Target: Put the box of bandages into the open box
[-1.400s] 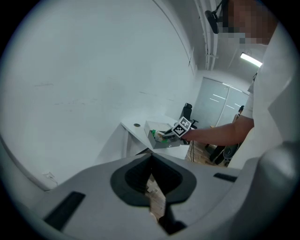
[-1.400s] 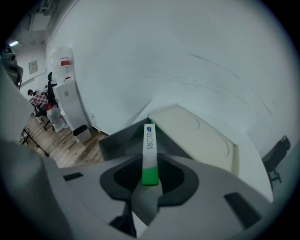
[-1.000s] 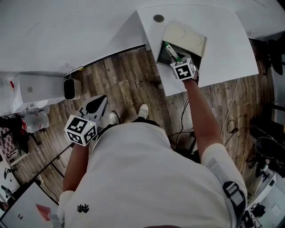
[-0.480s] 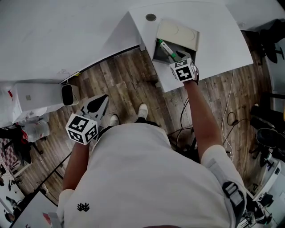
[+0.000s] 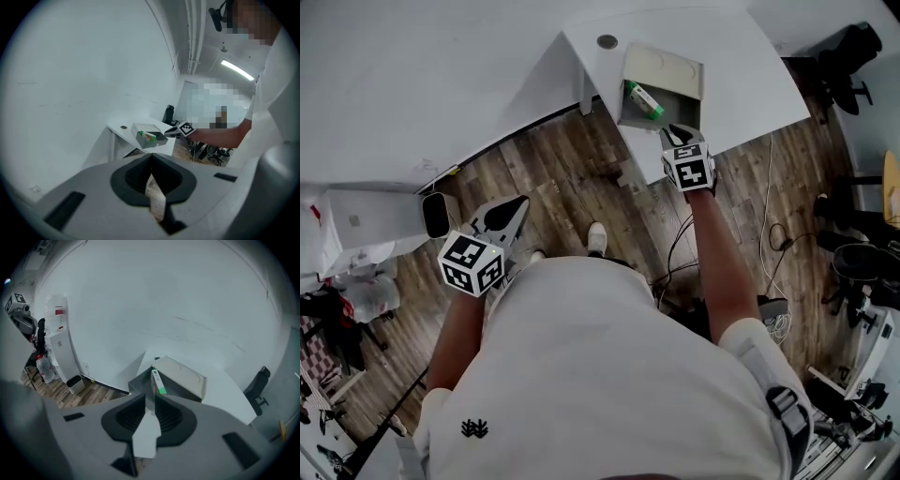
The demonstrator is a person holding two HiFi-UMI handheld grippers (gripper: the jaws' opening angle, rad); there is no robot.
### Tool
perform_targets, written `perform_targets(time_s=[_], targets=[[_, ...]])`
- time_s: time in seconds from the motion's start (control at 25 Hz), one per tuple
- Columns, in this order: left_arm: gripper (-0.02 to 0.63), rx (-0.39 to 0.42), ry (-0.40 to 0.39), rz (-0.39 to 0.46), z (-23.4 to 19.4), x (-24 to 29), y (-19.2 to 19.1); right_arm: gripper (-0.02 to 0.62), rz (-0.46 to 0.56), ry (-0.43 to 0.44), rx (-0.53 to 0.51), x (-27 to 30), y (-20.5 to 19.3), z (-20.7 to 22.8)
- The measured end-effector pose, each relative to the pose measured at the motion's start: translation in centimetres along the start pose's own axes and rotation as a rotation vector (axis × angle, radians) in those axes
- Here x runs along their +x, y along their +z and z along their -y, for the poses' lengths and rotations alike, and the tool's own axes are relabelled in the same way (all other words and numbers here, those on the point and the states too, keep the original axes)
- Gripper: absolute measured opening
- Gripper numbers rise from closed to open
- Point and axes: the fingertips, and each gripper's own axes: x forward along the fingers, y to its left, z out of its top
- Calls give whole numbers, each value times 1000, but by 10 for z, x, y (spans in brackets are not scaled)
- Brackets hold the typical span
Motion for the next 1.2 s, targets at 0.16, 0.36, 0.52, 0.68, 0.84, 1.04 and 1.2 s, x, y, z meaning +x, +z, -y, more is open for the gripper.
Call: perform_targets(time_s=[0.16, 0.36, 0.52, 0.68, 0.84, 1.04, 1.2], targets=[[8, 15, -36, 10, -3, -11, -5, 35, 0, -15, 29, -24, -9, -22], [8, 33, -71, 22, -9, -27, -14, 12, 5, -26, 68, -53, -17, -57], [8, 97, -76, 4, -13, -44, -26, 9, 27, -25, 108, -77, -21, -92], [8, 102, -101, 0, -17, -59, -38, 8, 66, -22, 153, -100, -20, -127], [8, 121, -119, -6, -21, -73, -50, 8, 98, -20, 192, -121, -22, -158], [8, 136, -147, -4, -21, -85, -60, 7, 109, -2, 214, -141, -30, -195], [8, 122, -182, -8, -19, -93, -70, 7, 105, 21, 225, -155, -40, -229]])
